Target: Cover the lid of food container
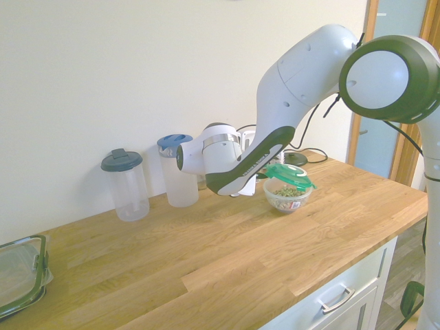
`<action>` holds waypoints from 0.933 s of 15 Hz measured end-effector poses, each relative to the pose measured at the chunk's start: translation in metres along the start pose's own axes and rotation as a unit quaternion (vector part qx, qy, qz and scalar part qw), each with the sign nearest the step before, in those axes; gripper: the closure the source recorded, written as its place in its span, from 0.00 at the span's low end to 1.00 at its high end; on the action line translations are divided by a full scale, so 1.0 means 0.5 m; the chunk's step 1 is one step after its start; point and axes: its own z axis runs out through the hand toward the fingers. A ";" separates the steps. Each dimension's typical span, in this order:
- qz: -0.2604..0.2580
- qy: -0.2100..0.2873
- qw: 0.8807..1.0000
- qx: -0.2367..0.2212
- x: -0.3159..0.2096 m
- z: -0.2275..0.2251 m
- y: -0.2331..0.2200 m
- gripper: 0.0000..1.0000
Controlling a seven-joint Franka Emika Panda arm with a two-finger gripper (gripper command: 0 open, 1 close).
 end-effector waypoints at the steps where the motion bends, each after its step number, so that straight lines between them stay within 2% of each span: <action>1: -0.003 -0.010 1.000 0.022 -0.002 -0.010 -0.010 0.00; 5: -0.010 -0.057 0.994 0.092 0.025 -0.068 -0.020 0.00; 8: 0.001 -0.092 0.987 0.128 0.063 -0.100 0.000 0.00; 11: -0.001 -0.159 0.966 0.204 0.082 -0.155 0.044 0.00; 14: -0.010 -0.223 0.932 0.286 0.068 -0.203 0.124 0.00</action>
